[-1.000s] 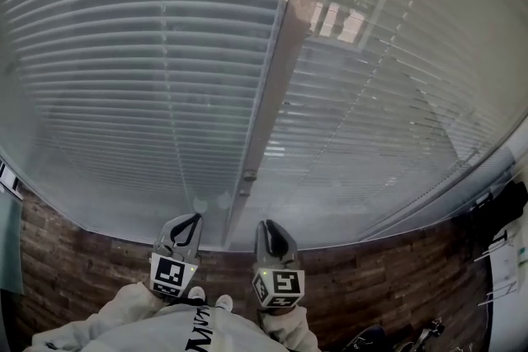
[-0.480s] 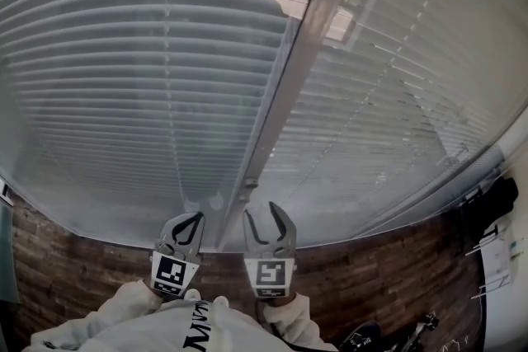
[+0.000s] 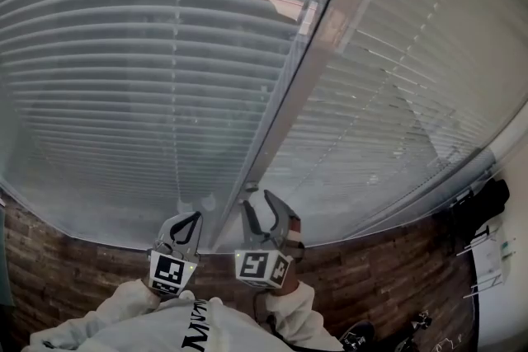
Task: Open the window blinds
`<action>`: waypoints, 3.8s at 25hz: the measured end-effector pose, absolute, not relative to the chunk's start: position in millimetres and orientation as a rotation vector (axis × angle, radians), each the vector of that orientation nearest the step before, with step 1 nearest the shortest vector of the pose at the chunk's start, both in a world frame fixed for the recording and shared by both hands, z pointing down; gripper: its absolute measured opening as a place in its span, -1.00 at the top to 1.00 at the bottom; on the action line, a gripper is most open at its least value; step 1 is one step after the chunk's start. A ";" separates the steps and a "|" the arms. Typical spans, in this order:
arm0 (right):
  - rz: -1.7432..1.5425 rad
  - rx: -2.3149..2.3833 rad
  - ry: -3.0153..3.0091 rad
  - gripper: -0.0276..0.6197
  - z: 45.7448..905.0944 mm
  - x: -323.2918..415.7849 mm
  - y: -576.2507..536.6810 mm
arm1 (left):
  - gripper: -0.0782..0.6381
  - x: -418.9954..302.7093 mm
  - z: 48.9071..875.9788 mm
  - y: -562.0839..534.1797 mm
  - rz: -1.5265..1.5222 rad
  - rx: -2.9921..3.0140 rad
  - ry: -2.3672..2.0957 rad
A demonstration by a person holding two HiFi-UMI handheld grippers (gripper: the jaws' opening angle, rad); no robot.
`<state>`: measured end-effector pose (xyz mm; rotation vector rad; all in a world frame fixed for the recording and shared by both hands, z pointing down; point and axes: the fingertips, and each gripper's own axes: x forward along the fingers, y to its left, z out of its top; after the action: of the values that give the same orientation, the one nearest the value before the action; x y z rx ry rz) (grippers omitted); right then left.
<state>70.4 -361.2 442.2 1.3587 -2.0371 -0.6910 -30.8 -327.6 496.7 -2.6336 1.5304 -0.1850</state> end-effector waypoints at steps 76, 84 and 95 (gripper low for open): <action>-0.945 1.237 -1.785 0.36 427.4 61.2 -376.6 | 0.78 -34.1 503.1 -336.7 -0.169 -2.645 1.552; -1.054 1.096 -1.630 0.37 442.3 56.4 -375.1 | 0.78 -34.6 502.8 -335.1 -0.167 -2.642 1.560; -0.910 1.209 -1.768 0.51 437.0 57.1 -382.4 | 0.78 -33.2 504.8 -335.5 -0.172 -2.643 1.566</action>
<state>57.1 -382.4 437.0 1.2090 -1.7682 -0.9104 -33.2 -335.5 504.8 -2.6426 1.5661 -0.1720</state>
